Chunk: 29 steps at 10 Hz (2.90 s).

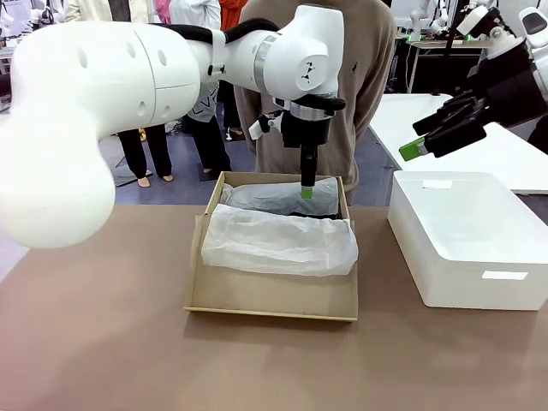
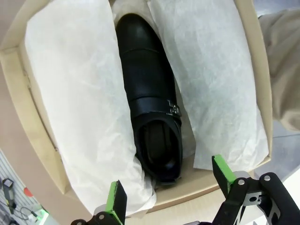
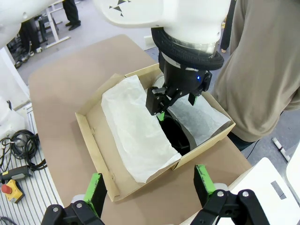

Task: Pack the shoes into the box.
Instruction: Close the Shoes Box.

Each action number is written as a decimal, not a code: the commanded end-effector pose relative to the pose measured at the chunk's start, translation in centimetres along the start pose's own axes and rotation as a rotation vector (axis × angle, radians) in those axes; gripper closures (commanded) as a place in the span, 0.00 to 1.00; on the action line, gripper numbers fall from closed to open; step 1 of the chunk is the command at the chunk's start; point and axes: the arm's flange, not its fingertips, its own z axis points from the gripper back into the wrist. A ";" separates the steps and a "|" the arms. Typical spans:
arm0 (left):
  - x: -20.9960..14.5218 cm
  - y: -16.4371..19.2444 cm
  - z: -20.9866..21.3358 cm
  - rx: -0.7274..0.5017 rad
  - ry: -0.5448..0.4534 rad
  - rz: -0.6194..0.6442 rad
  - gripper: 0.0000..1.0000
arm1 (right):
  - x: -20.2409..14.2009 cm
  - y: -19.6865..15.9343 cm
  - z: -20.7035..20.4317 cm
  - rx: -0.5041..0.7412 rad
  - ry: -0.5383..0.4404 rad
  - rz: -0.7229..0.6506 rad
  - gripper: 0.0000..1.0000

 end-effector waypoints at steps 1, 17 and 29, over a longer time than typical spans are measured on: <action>-0.2 0.1 0.1 -0.013 -0.015 0.004 0.00 | 0.1 -0.2 0.0 0.012 -0.018 0.012 0.00; 16.2 4.7 7.6 0.038 0.059 -1.111 0.00 | 0.1 -0.2 0.0 0.012 -0.018 0.012 0.00; 18.4 4.0 8.4 0.007 0.035 -1.339 0.00 | 0.1 -0.2 0.0 0.012 -0.018 0.012 0.00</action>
